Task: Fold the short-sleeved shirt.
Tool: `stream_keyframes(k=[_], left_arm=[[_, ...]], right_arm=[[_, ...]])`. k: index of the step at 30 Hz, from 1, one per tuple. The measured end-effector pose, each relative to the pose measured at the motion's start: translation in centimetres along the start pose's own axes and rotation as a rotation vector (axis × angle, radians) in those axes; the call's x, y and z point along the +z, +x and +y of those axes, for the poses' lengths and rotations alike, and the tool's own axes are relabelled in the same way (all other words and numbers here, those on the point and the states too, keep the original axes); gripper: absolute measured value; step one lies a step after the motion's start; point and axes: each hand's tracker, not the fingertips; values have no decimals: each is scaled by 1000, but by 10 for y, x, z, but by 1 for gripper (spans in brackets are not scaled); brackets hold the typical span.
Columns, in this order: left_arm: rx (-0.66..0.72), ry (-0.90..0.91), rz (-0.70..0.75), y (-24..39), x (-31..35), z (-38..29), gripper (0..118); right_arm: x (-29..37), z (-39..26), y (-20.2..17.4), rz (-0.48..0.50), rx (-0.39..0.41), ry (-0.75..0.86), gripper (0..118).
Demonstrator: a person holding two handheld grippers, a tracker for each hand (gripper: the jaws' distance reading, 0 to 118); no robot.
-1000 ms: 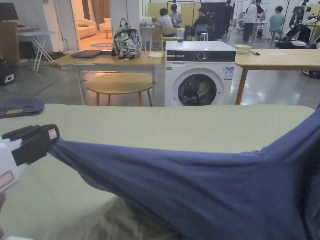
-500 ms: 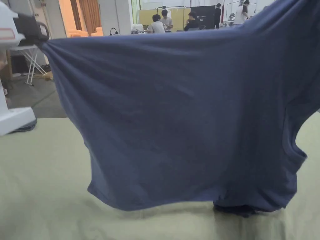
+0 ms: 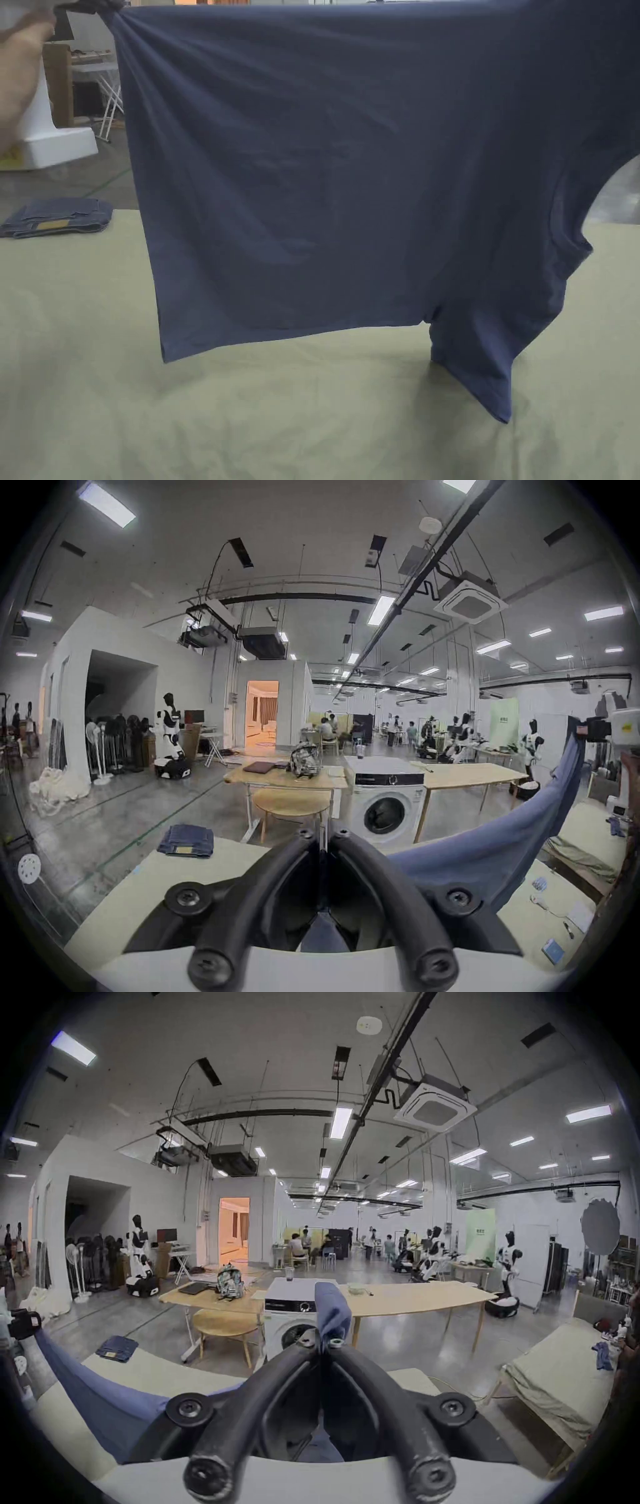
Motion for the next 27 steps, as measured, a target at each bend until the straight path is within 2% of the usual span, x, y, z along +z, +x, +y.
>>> stream_keyframes(k=[4, 6, 8, 12, 13, 19, 23, 24, 27], left_arm=[[12, -33, -9, -7, 3, -34, 0], [6, -54, -24, -3, 29, -55, 0], [11, -75, -33, -3, 45, -76, 0], [31, -107, -77, 11, 101, -118, 0], [47, -100, -89, -9, 95, -124, 0], [65, -87, -86, -9, 196, -211, 0], [129, -192, -85, -10, 262, -289, 0], [126, -179, -61, -5, 280, -310, 0], [243, -292, -37, -4, 320, -363, 0]], right_arm=[[-5, -32, 2, 32, 1, -46, 0], [0, -51, 7, 48, -16, -66, 0], [13, -70, 14, 73, -35, -75, 0], [52, -117, 32, 104, -18, -84, 0], [62, -127, 37, 110, -21, -92, 0], [149, -221, 82, 221, -201, -161, 0], [225, -309, 88, 187, -202, -203, 0], [245, -335, 86, 186, -250, -239, 0], [297, -400, 93, 148, -366, -289, 0]])
